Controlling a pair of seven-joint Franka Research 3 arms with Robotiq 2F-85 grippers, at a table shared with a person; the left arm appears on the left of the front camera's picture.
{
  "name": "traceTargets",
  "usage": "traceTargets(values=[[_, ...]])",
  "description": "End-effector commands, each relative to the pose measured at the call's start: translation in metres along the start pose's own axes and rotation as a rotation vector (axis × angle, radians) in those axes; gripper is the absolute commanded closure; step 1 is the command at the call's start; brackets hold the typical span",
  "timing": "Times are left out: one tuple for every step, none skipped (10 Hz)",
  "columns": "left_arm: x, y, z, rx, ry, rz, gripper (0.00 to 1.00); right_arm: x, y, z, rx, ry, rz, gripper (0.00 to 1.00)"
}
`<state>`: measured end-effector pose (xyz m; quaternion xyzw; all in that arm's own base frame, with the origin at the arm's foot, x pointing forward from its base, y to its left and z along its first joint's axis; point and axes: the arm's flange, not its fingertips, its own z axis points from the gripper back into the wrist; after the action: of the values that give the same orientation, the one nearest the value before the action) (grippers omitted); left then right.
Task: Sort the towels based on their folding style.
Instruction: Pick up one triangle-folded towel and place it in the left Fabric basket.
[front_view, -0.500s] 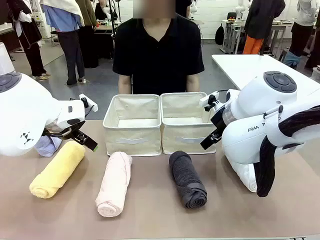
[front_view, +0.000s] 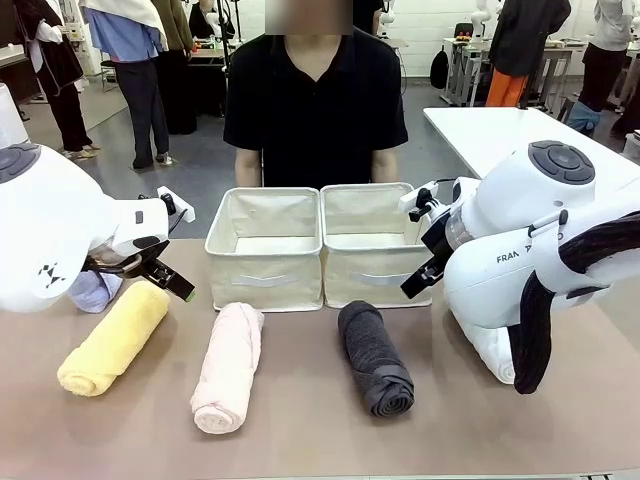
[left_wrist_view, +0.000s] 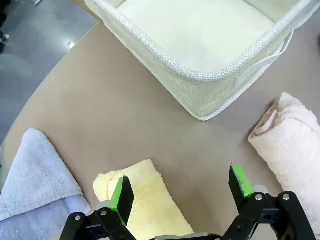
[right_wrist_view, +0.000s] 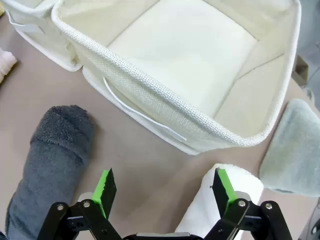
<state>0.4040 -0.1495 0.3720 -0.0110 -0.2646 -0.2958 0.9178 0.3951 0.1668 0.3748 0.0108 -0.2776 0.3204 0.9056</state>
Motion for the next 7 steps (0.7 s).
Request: traceTargets(values=[[0.0, -0.0001, 0.0, 0.0, 0.0, 0.0, 0.0, -0.0001, 0.0001, -0.0001, 0.0, 0.0, 0.0, 0.0], [0.0, -0.0001, 0.0, 0.0, 0.0, 0.0, 0.0, -0.0001, 0.0001, -0.0001, 0.0, 0.0, 0.0, 0.0], [0.0, -0.0001, 0.0, 0.0, 0.0, 0.0, 0.0, -0.0001, 0.0001, -0.0001, 0.0, 0.0, 0.0, 0.0], [0.0, -0.0001, 0.0, 0.0, 0.0, 0.0, 0.0, -0.0001, 0.0001, -0.0001, 0.0, 0.0, 0.0, 0.0], [0.0, -0.0001, 0.0, 0.0, 0.0, 0.0, 0.0, -0.0001, 0.0001, -0.0001, 0.0, 0.0, 0.0, 0.0], [0.0, -0.0001, 0.0, 0.0, 0.0, 0.0, 0.0, -0.0001, 0.0001, -0.0001, 0.0, 0.0, 0.0, 0.0], [0.0, -0.0001, 0.0, 0.0, 0.0, 0.0, 0.0, -0.0001, 0.0001, -0.0001, 0.0, 0.0, 0.0, 0.0]])
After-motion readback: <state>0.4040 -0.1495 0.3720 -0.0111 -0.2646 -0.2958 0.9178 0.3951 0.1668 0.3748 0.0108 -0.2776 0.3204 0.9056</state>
